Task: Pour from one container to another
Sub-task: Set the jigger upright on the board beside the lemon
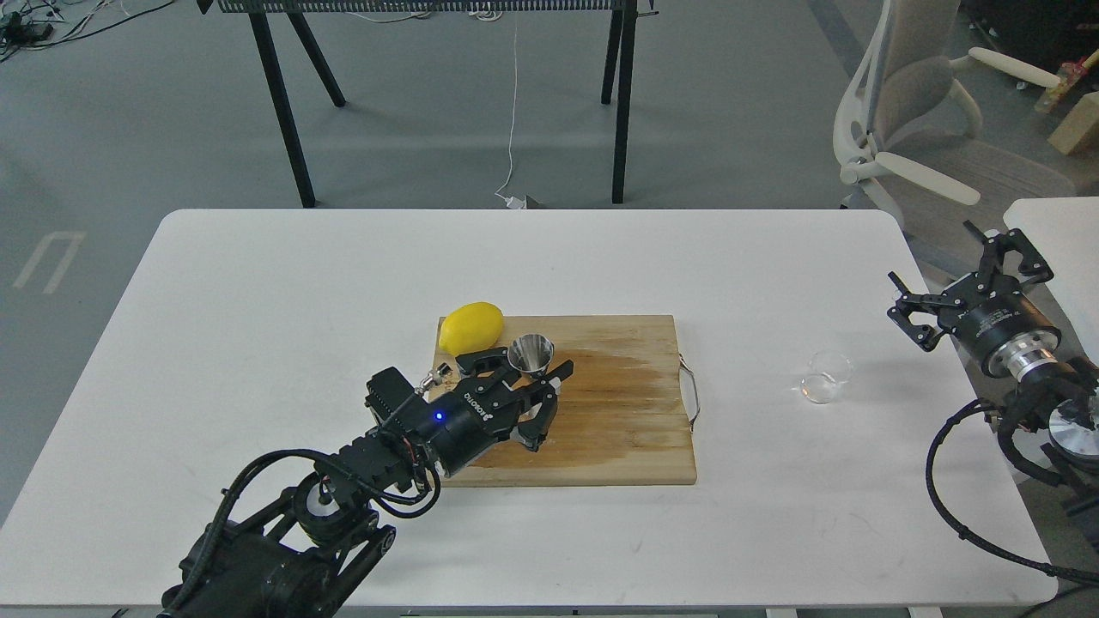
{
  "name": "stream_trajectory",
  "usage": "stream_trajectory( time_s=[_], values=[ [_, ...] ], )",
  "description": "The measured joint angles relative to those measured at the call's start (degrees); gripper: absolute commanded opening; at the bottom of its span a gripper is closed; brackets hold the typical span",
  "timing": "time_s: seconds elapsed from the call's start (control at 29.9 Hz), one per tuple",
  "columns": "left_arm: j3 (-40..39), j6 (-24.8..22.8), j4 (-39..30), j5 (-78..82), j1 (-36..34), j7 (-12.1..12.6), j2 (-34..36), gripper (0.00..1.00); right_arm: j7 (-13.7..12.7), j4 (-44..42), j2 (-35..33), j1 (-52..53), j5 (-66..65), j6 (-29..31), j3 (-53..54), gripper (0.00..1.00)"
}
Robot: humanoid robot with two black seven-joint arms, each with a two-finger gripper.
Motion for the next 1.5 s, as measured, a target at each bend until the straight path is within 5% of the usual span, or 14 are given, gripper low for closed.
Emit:
stream_trajectory(
  time_s=[1.5],
  values=[
    [0.00,0.02,-0.18,0.27,0.64,0.00,0.00,0.49,0.06,0.02,0.08,0.00,0.00,0.00,0.18,1.00]
  ],
)
